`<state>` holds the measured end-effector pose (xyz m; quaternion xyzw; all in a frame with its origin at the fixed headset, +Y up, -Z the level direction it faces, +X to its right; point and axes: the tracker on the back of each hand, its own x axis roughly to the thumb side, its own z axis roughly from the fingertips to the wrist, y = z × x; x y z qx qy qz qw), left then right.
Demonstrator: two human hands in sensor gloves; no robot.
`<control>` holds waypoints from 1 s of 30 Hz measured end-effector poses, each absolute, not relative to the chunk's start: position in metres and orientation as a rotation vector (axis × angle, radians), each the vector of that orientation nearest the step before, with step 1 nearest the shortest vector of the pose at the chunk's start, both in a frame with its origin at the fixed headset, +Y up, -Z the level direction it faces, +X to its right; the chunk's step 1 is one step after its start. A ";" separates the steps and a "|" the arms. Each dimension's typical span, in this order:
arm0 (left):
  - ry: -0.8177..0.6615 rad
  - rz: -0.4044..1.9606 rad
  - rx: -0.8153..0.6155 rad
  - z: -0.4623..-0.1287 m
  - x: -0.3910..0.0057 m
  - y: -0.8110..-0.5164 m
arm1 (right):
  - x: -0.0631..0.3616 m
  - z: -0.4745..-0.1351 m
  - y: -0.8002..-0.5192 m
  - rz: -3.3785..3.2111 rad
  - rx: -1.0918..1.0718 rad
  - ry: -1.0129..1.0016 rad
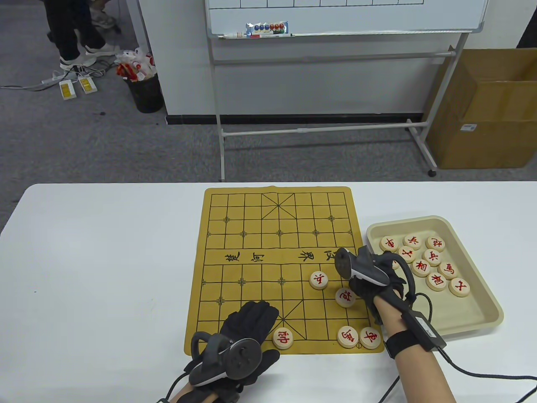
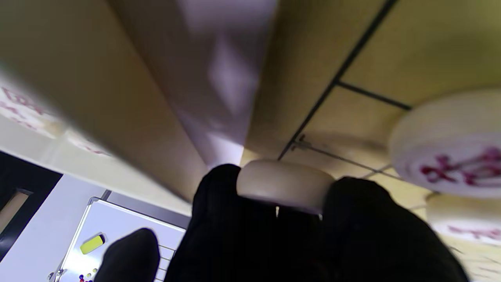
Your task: Set up Chinese chess pieces
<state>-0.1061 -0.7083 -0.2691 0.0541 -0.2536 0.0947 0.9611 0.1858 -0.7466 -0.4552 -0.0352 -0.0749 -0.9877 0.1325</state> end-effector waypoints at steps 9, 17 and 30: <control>-0.506 0.196 0.110 -0.271 -0.109 -0.709 | 0.202 -0.451 -0.728 -3.045 -0.104 -0.120; -0.513 0.187 0.105 -0.270 -0.107 -0.710 | 0.267 -0.439 -0.668 -3.045 0.102 0.014; -0.517 0.179 0.094 -0.271 -0.105 -0.710 | 0.350 -0.436 -0.737 -2.821 0.429 -0.331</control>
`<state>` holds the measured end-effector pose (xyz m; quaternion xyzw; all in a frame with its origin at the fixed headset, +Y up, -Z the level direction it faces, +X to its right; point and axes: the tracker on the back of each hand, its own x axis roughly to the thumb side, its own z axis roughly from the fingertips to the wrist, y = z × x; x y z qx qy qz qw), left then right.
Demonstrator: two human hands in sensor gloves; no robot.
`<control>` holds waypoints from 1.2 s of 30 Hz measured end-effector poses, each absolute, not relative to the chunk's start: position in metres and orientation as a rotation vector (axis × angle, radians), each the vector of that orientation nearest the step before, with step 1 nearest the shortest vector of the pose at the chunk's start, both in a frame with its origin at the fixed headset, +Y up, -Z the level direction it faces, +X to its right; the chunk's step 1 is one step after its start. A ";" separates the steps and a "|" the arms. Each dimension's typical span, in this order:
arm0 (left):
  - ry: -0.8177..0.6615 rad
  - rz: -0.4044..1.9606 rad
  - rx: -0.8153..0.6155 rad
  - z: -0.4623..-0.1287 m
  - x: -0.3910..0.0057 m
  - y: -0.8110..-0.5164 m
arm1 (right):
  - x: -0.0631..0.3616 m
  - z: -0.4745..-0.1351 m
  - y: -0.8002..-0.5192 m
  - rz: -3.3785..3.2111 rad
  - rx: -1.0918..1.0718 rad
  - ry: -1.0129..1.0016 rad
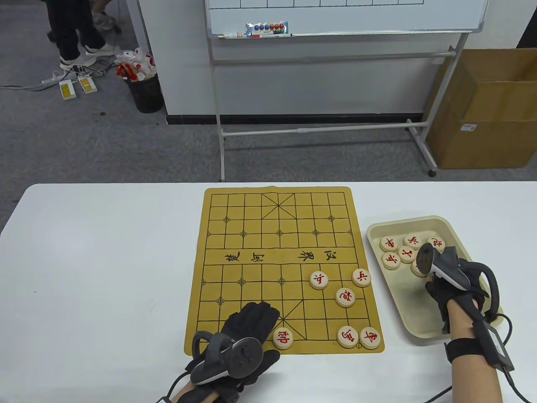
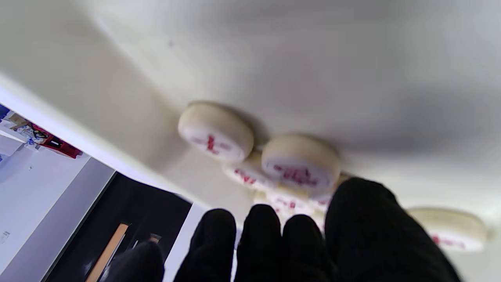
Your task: Set up Chinese chess pieces
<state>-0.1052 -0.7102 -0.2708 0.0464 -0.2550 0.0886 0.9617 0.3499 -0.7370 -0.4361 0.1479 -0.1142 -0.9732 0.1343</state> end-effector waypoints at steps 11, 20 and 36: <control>-0.510 0.184 0.094 -0.272 -0.107 -0.709 | 0.348 -0.449 -0.746 -2.717 0.504 -0.419; -0.506 0.188 0.100 -0.272 -0.107 -0.709 | 0.343 -0.456 -0.748 -2.646 0.533 -0.485; -0.521 0.194 0.111 -0.269 -0.105 -0.707 | 0.312 -0.439 -0.702 -2.754 0.352 -0.242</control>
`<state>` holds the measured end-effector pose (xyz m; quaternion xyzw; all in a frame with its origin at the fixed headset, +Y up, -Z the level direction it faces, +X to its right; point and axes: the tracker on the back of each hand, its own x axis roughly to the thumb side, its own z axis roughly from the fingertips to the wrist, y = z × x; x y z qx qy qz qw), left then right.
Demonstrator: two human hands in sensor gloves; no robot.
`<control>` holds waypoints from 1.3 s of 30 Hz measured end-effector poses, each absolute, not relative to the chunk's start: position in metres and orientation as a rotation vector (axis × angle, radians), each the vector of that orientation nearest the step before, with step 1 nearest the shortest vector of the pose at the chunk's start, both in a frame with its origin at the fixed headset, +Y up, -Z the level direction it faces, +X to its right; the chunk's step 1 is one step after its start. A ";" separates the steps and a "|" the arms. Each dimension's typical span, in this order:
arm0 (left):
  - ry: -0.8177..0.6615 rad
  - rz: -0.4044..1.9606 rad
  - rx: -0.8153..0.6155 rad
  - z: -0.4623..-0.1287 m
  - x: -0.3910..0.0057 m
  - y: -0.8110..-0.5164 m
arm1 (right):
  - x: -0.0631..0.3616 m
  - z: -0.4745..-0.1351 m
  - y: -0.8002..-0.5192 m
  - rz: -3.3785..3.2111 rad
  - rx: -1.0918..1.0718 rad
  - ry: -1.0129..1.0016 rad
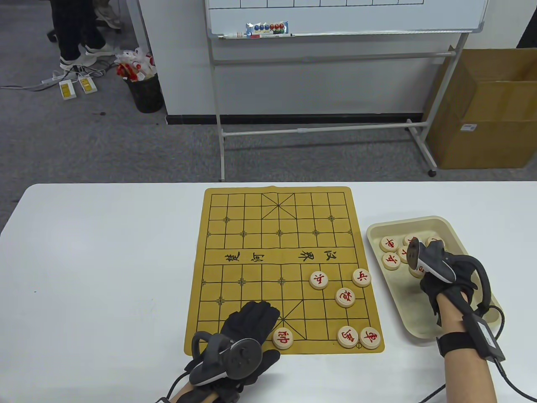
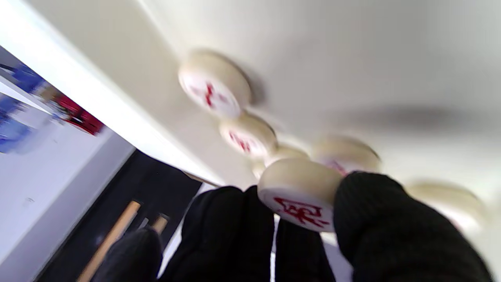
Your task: Set up Chinese chess pieces
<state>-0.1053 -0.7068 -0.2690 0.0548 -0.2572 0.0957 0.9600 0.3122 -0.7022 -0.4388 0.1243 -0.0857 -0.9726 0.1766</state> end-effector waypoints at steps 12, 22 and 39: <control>-0.519 0.186 0.115 -0.268 -0.106 -0.708 | 0.112 -0.334 -0.689 -2.676 -0.749 -0.182; -0.526 0.185 0.111 -0.268 -0.105 -0.708 | 0.090 -0.326 -0.749 -2.485 -0.780 -0.308; -0.524 0.184 0.111 -0.268 -0.105 -0.708 | 0.233 -0.395 -0.628 -2.919 -0.096 -0.018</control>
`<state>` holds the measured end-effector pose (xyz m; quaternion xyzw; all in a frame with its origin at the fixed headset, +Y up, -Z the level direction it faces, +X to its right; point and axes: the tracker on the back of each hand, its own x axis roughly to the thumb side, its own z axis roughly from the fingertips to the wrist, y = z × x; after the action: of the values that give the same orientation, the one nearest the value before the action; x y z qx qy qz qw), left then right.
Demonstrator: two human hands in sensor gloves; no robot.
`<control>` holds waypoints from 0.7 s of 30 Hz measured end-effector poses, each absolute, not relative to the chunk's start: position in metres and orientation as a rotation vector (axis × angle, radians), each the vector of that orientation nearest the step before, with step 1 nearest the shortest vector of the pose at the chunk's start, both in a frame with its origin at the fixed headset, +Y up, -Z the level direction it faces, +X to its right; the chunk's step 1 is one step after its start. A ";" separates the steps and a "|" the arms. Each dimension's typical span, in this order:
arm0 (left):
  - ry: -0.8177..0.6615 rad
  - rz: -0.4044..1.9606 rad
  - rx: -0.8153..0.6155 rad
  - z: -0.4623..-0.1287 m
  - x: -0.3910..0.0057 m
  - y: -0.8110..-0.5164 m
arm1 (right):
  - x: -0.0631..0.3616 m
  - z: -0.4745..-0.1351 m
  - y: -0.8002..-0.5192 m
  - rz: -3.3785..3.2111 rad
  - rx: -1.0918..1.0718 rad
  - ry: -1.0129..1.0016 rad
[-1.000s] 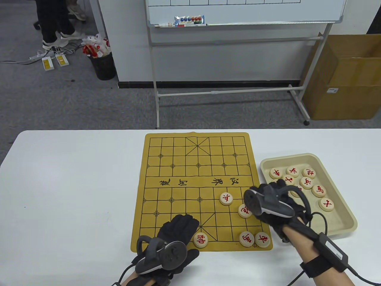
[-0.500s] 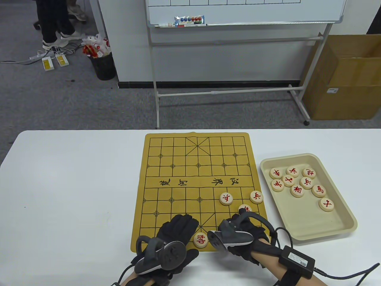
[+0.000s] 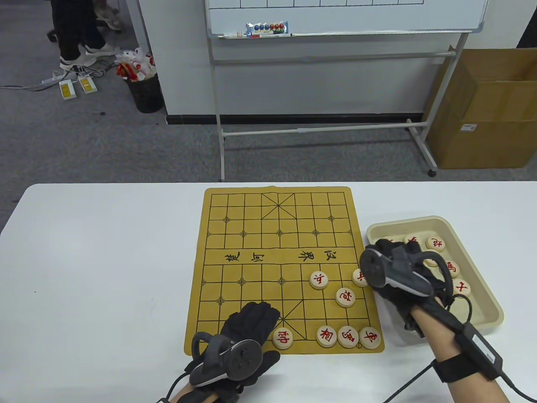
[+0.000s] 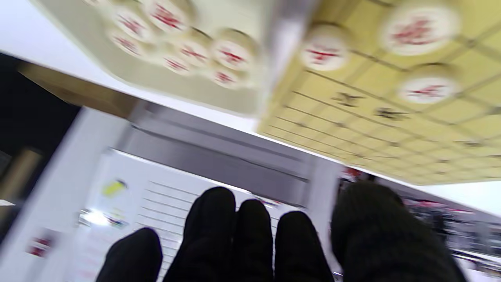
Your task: Set up Chinese chess pieces
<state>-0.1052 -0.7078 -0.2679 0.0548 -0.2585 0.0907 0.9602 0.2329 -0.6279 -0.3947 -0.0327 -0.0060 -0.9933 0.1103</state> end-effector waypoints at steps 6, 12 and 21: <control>-0.522 0.179 0.101 -0.268 -0.105 -0.708 | 0.340 -0.427 -0.679 -3.036 0.550 -0.439; -0.520 0.179 0.089 -0.269 -0.104 -0.709 | 0.374 -0.430 -0.716 -2.893 0.815 -0.578; -0.511 0.188 0.086 -0.270 -0.105 -0.708 | 0.375 -0.437 -0.736 -2.737 0.822 -0.623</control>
<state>-0.1053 -0.7077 -0.2696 0.0422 -0.2523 0.0930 0.9623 0.3752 -0.7359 -0.4366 0.2793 -0.2119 -0.9303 0.1082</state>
